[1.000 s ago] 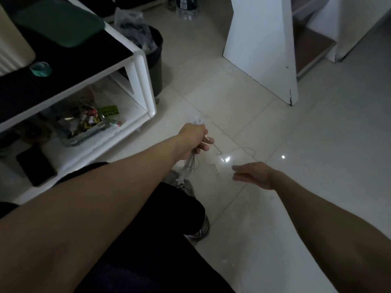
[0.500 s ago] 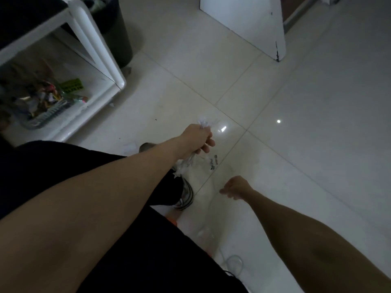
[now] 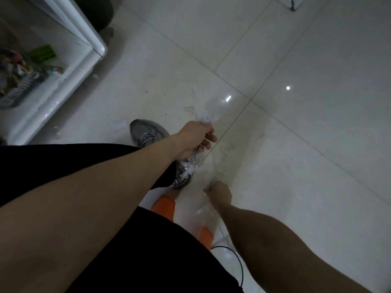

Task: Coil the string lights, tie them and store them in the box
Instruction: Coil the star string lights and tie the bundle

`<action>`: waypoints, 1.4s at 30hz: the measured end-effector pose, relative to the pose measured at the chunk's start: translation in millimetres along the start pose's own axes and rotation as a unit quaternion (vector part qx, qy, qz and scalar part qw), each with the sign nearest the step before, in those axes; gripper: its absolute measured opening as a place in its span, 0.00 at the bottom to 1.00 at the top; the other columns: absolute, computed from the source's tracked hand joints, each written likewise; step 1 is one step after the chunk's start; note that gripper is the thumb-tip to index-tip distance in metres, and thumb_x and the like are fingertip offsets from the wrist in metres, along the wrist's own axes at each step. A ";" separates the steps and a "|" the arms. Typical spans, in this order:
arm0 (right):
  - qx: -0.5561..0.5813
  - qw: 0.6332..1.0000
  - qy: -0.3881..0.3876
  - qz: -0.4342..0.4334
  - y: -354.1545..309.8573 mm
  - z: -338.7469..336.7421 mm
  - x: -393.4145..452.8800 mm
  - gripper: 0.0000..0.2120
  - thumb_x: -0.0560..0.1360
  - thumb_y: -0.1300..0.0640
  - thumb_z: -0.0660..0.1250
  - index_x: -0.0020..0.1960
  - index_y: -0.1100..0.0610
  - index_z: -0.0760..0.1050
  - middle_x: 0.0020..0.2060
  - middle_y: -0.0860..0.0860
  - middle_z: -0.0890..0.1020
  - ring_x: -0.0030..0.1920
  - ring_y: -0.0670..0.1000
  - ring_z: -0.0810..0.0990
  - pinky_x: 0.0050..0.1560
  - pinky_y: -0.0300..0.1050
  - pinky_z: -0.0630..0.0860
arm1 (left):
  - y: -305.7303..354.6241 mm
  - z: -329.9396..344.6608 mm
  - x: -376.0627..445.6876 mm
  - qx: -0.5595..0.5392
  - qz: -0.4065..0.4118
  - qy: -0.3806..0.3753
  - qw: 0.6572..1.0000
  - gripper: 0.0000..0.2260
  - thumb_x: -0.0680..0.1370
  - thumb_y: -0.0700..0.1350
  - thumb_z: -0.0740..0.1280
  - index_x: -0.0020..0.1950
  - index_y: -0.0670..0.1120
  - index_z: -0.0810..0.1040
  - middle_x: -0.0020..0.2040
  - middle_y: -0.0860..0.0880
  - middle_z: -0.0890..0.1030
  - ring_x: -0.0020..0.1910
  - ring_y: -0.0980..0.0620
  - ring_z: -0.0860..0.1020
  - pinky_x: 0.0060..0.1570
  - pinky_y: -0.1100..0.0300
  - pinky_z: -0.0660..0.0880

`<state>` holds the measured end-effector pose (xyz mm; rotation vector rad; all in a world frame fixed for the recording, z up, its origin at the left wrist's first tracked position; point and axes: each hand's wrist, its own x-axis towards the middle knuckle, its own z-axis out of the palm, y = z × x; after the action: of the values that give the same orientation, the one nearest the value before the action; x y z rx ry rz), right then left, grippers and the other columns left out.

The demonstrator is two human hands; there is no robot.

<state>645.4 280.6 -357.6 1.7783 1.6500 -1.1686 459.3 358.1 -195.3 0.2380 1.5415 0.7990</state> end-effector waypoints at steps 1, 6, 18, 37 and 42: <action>-0.007 1.000 -0.003 -0.005 0.0 0.7 1.0 0.11 0.75 0.52 0.72 0.54 0.56 0.82 0.50 0.53 0.85 0.54 0.55 0.83 0.53 0.46 0.79 | -0.9 0.3 1.1 0.002 0.003 0.000 1.000 0.12 0.85 0.44 0.57 0.43 0.43 0.72 0.36 0.46 0.80 0.26 0.52 0.72 0.24 0.60 0.62; 0.006 0.999 -0.046 -0.003 -7.4 -4.9 7.4 0.14 0.80 0.57 0.63 0.61 0.64 0.77 0.58 0.61 0.81 0.59 0.60 0.80 0.57 0.48 0.75 | -3.5 0.7 1.6 0.009 0.017 0.001 1.000 0.12 0.84 0.43 0.57 0.43 0.43 0.72 0.36 0.46 0.80 0.24 0.53 0.72 0.24 0.60 0.62; 0.256 0.949 0.007 -0.186 -136.4 -188.7 14.6 0.19 0.85 0.62 0.54 0.43 0.71 0.76 0.38 0.64 0.83 0.32 0.57 0.82 0.35 0.52 0.83 | 9.3 -8.3 -0.5 0.027 0.074 0.058 0.995 0.11 0.84 0.43 0.58 0.43 0.44 0.73 0.36 0.46 0.80 0.26 0.51 0.73 0.25 0.61 0.63; 0.060 0.859 0.167 -0.479 -360.9 -318.4 -95.3 0.08 0.80 0.62 0.63 0.42 0.62 0.75 0.31 0.48 0.71 0.30 0.42 0.69 0.33 0.35 0.67 | 136.5 -139.2 -68.6 -0.105 0.244 0.215 0.940 0.11 0.84 0.43 0.56 0.44 0.45 0.72 0.35 0.48 0.77 0.29 0.53 0.71 0.30 0.60 0.66; 0.059 0.817 0.198 -0.539 -415.3 -339.2 -135.5 0.03 0.80 0.57 0.66 0.49 0.55 0.77 0.34 0.45 0.76 0.32 0.42 0.73 0.33 0.31 0.71 | 167.8 -180.6 -102.6 -0.132 0.289 0.236 0.918 0.11 0.83 0.42 0.57 0.43 0.45 0.73 0.34 0.48 0.77 0.28 0.53 0.71 0.30 0.60 0.66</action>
<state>352.0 548.3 27.3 1.0915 3.0949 -1.3532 254.7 359.2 -23.9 0.3230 1.8095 1.6152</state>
